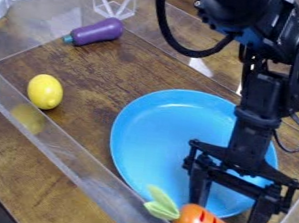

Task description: Move the carrot to the left side

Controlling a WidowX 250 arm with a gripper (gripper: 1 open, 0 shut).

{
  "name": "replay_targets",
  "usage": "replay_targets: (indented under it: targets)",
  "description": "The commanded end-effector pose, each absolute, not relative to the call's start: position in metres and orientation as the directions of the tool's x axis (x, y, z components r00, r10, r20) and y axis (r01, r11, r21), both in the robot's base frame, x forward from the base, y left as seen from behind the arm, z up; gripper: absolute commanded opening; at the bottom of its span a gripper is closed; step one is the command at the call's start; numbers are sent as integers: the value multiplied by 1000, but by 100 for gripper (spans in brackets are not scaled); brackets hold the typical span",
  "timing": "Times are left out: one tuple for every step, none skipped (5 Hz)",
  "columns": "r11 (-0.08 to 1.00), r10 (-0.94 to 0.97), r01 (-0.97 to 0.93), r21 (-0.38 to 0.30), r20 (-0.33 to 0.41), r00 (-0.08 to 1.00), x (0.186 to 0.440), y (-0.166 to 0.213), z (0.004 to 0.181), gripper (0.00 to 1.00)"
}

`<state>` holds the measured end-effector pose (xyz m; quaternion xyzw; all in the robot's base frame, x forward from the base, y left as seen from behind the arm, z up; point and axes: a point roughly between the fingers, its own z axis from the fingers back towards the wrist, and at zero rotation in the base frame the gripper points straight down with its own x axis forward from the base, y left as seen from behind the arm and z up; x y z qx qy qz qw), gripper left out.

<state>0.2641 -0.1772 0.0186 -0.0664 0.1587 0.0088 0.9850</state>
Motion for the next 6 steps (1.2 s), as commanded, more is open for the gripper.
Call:
replay_targets:
  targets:
    - [992, -66, 27, -127, -315, 947, 252, -185, 20, 100]
    - [990, -101, 63, -126, -319, 942, 250, -183, 20, 100]
    - [990, -109, 73, -124, -323, 940, 244, -182, 20, 100]
    - [988, -130, 95, -120, -331, 935, 245, -182, 20, 100]
    - [986, -157, 124, -116, -338, 928, 248, -183, 20, 100]
    - [982, -182, 152, -111, -345, 921, 252, -183, 20, 100]
